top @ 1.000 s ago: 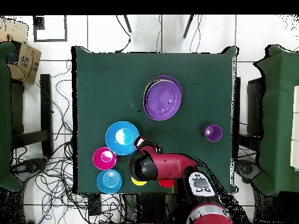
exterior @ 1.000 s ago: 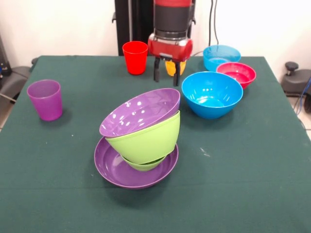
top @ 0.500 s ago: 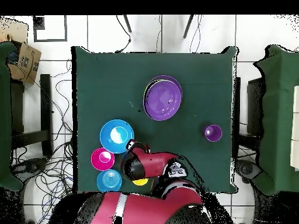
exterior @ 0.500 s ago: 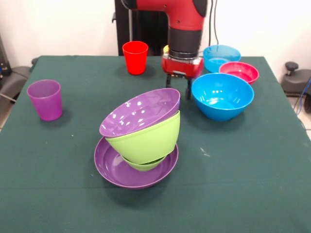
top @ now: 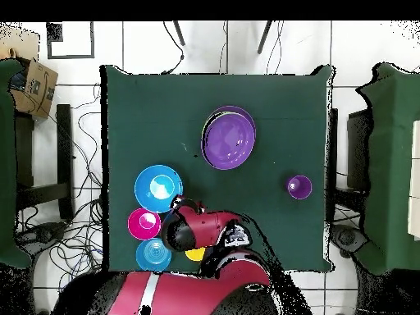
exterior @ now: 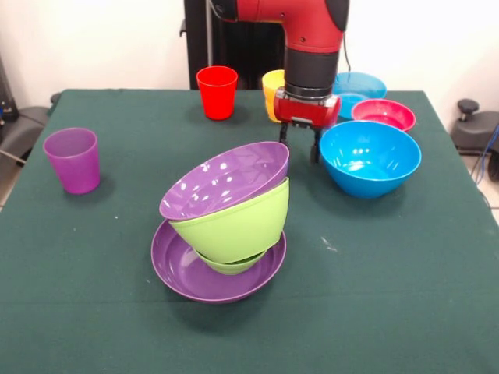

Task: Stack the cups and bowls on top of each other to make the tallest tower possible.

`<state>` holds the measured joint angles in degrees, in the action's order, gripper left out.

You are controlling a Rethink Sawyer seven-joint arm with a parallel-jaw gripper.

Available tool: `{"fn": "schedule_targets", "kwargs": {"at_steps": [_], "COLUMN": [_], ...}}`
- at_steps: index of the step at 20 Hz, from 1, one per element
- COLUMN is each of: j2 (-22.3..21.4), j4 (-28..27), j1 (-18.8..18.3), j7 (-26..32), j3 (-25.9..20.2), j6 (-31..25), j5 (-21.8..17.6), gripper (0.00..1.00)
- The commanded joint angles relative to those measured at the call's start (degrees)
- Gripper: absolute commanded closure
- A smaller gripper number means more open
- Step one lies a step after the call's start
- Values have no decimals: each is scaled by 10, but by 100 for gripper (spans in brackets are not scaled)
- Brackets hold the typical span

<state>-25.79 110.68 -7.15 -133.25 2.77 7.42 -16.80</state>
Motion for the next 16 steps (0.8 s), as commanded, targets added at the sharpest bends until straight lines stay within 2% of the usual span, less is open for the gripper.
{"fn": "schedule_targets", "kwargs": {"at_steps": [1, 8, 13, 16], "j2": [-38, -71, -139, -182], "j4": [-32, -9, 45, 65], "j1": [-6, -39, -92, -116], "j7": [-37, -24, -4, 9], "j3": [-43, -67, -117, -143], "j6": [-72, -91, -128, -169], "j5": [25, 8, -7, 3], "gripper": [0, 0, 0, 0]}}
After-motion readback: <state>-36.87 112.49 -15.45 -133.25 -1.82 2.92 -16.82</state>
